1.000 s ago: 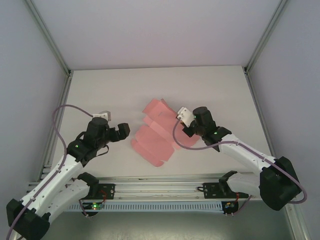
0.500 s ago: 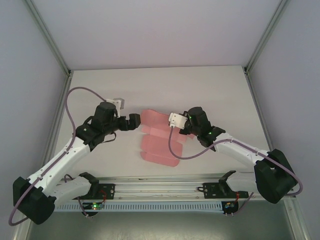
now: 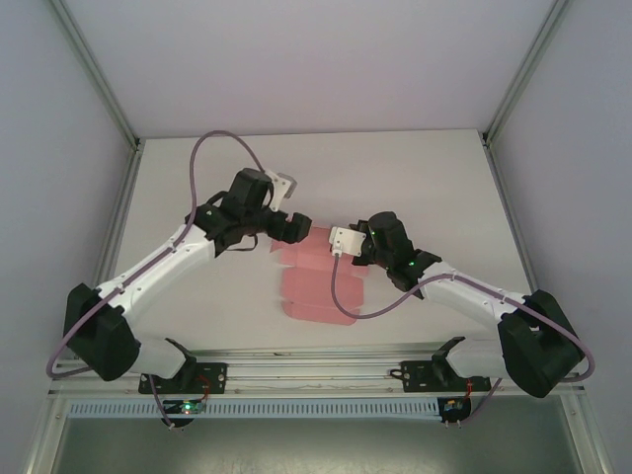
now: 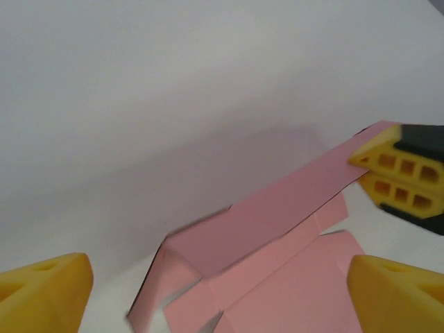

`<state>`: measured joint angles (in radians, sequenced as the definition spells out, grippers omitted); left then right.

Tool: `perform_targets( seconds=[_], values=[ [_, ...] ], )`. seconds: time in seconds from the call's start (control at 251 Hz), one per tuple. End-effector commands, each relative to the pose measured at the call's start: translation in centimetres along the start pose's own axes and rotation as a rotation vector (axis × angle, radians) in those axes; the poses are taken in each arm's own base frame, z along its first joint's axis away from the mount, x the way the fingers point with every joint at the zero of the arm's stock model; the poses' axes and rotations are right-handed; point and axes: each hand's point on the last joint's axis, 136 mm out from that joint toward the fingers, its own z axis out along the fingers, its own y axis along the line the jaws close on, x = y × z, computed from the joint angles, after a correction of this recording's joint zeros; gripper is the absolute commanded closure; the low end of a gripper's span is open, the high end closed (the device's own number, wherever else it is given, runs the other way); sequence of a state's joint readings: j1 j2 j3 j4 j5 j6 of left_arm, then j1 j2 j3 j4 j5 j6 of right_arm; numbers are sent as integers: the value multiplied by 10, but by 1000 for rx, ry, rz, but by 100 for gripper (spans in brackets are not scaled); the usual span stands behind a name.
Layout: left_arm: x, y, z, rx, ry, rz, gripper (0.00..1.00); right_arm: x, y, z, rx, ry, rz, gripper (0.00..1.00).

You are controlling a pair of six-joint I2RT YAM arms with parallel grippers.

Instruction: Assemble paper box

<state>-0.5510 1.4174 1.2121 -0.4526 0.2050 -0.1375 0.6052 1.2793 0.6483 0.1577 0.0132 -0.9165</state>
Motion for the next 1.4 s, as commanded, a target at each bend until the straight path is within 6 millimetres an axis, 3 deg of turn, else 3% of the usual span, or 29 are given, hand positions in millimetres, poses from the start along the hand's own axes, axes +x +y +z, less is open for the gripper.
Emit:
perform_targets(
  seconds=[0.0,0.068,0.168,0.459,0.814,0.946,1.129,1.261,1.393],
  values=[
    [-3,-18,4,77,36,100,11,-12,-4,0,-7,-31,-12,100],
    [2,-20,9,97,67,127,16,-11,-4,-1,-10,-23,-12,100],
    [3,-21,14,110,89,122,35,-12,-4,-1,-15,-29,-4,100],
    [16,-20,23,109,136,126,36,-19,-10,-4,-17,-44,32,100],
    [28,-31,31,137,165,131,44,-19,-16,-5,-12,-24,97,100],
    [28,-26,38,69,158,84,57,-23,-14,-5,-29,-45,133,100],
    [35,-22,49,-69,123,86,58,-25,-15,-6,-37,-47,166,100],
    [31,-6,54,-206,57,-16,77,-28,-12,-8,-55,-62,194,100],
    [20,-4,59,-254,-60,-133,87,-34,-7,-11,-82,-91,216,100]
  ],
)
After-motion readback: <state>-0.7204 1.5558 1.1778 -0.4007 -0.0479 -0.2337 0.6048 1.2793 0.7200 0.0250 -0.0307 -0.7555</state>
